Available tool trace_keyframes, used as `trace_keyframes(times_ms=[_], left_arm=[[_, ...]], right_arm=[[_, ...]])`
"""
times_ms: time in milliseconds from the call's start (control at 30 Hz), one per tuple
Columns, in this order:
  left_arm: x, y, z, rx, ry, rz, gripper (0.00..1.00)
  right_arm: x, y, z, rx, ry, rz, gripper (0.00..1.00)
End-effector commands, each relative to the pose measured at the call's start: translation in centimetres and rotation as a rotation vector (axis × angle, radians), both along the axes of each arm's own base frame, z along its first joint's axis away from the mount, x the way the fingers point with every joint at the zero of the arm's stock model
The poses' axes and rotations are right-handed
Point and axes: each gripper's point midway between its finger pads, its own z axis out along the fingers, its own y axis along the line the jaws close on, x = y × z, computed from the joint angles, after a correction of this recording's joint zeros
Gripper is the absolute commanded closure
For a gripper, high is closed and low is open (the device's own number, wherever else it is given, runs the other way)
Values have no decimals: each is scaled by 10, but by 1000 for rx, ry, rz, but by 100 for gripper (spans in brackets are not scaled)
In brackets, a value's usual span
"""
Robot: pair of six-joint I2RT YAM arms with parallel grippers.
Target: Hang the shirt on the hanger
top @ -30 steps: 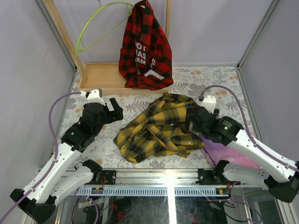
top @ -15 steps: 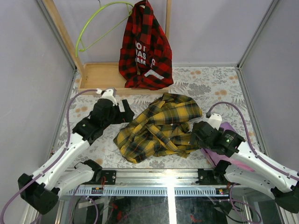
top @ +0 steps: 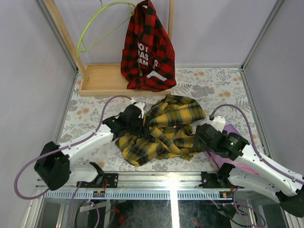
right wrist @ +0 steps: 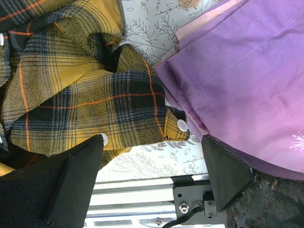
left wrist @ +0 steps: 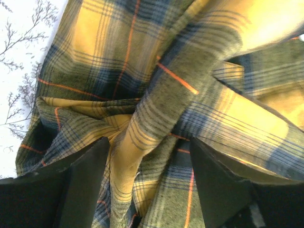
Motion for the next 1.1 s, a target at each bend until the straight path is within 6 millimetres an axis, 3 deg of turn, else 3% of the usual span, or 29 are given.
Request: trace_keyframes(times_ms=[0,133,233,333,467,567,833,933,1067], left_arm=[[18,1,-7,55,-37,53,38],[24,4,-4,62,-48,100,56],[27,7,2,64,-63,124,83],[33,24,5,100,-79,199,100],[47,60,13,84,-60,327,100],[55,81,22,20,-53,398,100],[59,90,22,-1,-26,397,100],[61,88,29,-19,-39,395,85],[64,87,58,-65,-98,395,71]], right_arm=[[-1,-3,3,14,-13,-14,9],[3,0,7,16,-26,2,9],[5,3,6,10,-26,10,9],[5,8,2,13,-10,30,9],[7,27,6,54,-7,140,9],[11,65,24,176,-78,338,13],[8,137,78,407,-254,732,17],[6,164,82,464,-215,830,23],[6,198,71,500,-125,875,30]])
